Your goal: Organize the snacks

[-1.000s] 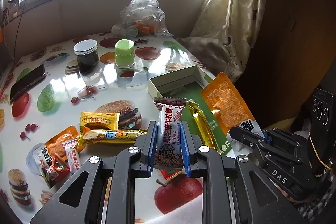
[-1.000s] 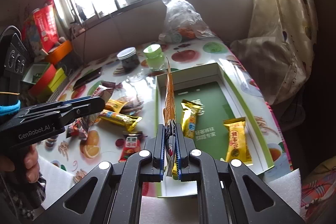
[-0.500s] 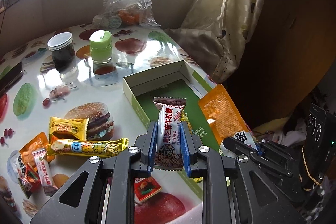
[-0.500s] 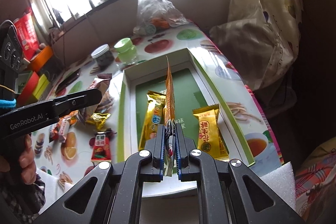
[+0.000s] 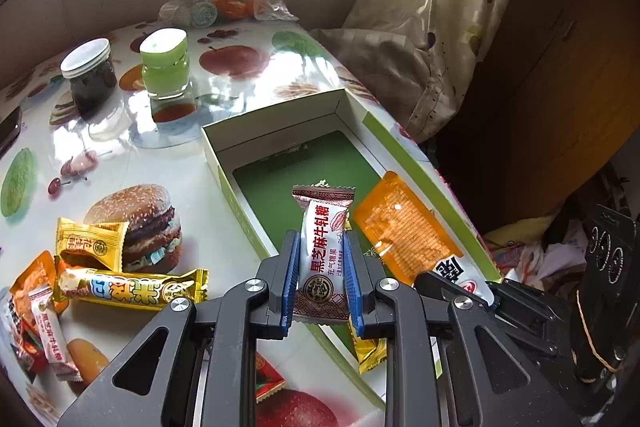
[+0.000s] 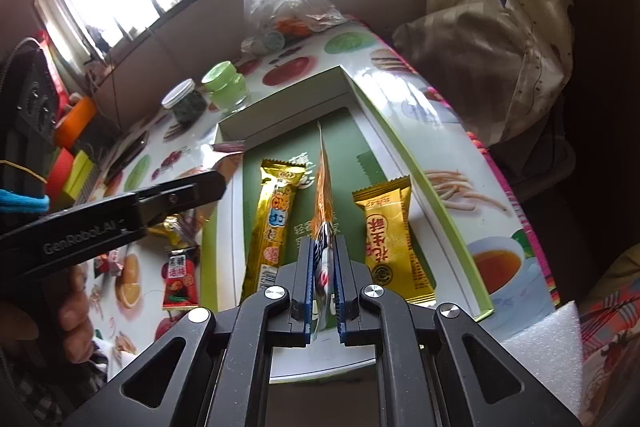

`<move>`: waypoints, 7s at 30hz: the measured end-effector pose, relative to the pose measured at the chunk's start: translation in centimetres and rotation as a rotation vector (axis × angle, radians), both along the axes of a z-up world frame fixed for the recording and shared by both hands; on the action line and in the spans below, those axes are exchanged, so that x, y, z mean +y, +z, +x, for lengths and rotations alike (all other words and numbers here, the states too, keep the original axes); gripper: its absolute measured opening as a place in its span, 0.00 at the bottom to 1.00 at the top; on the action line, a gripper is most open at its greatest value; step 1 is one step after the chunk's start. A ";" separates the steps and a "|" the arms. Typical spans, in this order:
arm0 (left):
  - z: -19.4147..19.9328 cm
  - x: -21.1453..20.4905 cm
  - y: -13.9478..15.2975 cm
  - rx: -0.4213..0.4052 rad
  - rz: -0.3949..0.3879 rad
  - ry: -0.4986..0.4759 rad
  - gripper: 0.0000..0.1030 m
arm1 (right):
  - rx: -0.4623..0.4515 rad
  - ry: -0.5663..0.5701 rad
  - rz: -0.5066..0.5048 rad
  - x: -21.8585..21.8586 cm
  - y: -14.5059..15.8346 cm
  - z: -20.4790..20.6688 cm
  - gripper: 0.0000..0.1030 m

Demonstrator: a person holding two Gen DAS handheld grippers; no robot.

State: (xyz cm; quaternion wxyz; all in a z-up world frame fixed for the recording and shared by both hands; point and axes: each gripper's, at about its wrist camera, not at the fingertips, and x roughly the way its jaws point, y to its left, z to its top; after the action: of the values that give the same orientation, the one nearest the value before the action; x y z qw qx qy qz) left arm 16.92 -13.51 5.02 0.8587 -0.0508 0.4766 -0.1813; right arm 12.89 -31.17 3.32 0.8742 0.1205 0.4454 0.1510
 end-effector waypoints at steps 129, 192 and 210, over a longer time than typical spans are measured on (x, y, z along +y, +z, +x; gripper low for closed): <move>-10.5 24.8 -3.1 0.012 -0.069 0.443 0.38 | -0.057 0.250 -0.314 17.5 -2.2 -2.9 0.08; -9.3 22.7 -2.3 -0.019 0.008 0.381 0.27 | -0.069 0.275 -0.213 17.0 -1.5 -4.3 0.08; -10.2 20.4 1.0 -0.090 0.007 0.329 0.27 | -0.124 0.255 -0.180 15.8 0.5 -5.2 0.08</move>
State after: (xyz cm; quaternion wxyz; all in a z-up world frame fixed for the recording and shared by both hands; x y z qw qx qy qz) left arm 6.73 6.85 6.04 0.8975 -0.1169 0.4234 -0.0389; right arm 7.70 -15.41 3.81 0.8810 -0.0252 0.4141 0.2276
